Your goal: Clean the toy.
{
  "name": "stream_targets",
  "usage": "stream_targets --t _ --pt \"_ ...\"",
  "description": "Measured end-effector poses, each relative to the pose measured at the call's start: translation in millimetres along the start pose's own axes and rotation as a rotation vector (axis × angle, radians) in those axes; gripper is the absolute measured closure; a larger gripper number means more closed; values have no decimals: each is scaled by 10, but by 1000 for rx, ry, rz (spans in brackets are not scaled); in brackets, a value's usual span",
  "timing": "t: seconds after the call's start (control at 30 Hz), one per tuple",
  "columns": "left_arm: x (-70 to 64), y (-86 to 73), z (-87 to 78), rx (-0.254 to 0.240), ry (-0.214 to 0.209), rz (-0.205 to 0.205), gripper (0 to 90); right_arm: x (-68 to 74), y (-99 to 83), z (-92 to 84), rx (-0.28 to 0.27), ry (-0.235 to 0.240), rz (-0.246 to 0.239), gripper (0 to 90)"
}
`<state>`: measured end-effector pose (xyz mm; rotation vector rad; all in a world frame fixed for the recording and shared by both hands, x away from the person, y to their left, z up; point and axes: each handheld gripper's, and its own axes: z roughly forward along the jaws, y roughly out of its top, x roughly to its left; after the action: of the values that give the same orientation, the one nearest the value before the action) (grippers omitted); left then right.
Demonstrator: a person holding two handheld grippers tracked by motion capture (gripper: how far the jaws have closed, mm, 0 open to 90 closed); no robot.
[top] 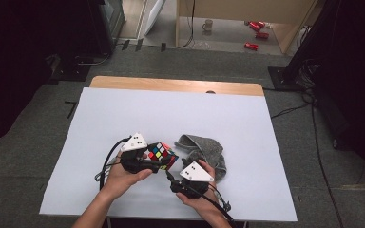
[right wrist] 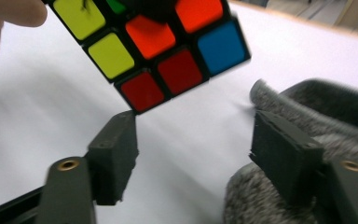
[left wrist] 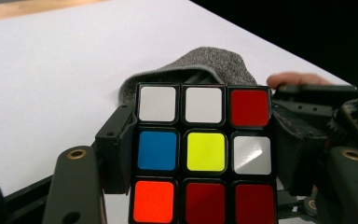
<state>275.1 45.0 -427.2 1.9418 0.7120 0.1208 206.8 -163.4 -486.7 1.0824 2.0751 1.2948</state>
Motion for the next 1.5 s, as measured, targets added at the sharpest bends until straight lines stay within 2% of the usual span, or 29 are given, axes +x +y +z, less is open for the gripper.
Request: stream_targets --t 0.07,0.1,0.13,0.17,0.27,0.3,0.33,0.4,0.43,0.47,0.5,0.53,0.6,0.63,0.67,0.7,0.73,0.77,0.8,0.83,0.97,1.03,1.1,1.17,1.2,1.23,1.5 --pt "3 2 -7 -6 0 1 347 -2 -2 4 3 15 15 399" --pt "1 2 -12 -21 2 -2 347 9 0 8 9 45 41 456" --pt "1 2 -12 -21 2 -2 347 9 0 8 9 45 41 456" --pt "1 2 -22 -30 4 1 347 30 8 8 12 68 65 491" --pt "-4 0 -27 -42 1 3 347 41 16 11 17 88 93 518" --pt "-10 -1 -36 -54 2 6 347 35 25 3 10 111 128 525" --pt "-10 -1 -36 -54 2 6 347 35 25 3 10 111 128 525" --pt "-9 -2 -45 -66 -2 8 347 9 35 -10 1 132 166 535" --pt "-11 -6 -49 -77 1 9 347 -15 48 -31 -11 146 198 568" --pt "-11 -6 -49 -77 1 9 347 -15 48 -31 -11 146 198 568" --pt "-14 -12 -48 -91 0 5 347 -29 62 -42 -10 155 231 592" --pt "-14 -12 -48 -91 0 5 347 -29 62 -42 -10 155 231 592" --pt "-23 -18 -40 -100 2 7 347 -23 72 -33 8 147 265 605" --pt "-37 -18 -32 -99 1 12 347 -16 74 -24 16 158 297 595" --pt "-37 -18 -32 -99 1 12 347 -16 74 -24 16 158 297 595" --pt "-50 -17 -28 -106 2 16 347 -9 76 -15 19 171 326 546" --pt "-50 -17 -28 -106 2 16 347 -9 76 -15 19 171 326 546" --pt "-56 -16 -28 -106 -3 21 347 -10 80 -14 17 171 349 487" --pt "-56 -16 -28 -106 -3 21 347 -10 80 -14 17 171 349 487" --pt "-61 -19 -27 -109 -4 23 347 -9 86 -20 10 152 345 421" --pt "-65 -24 -21 -111 -2 22 346 -14 97 -32 1 145 348 350" --pt "-75 -27 -15 -119 6 19 346 -11 113 -35 0 145 381 302" --pt "-80 -28 -13 -122 10 20 346 -6 120 -37 0 141 392 287" --pt "-92 -45 3 -137 19 8 347 2 147 -49 -9 138 441 269" --pt "-92 -45 3 -137 19 8 347 2 147 -49 -9 138 441 269" --pt "-92 -62 18 -133 22 2 346 4 159 -62 -20 131 464 270" --pt "-69 -76 28 -130 23 -23 346 84 184 -98 -49 125 457 277"
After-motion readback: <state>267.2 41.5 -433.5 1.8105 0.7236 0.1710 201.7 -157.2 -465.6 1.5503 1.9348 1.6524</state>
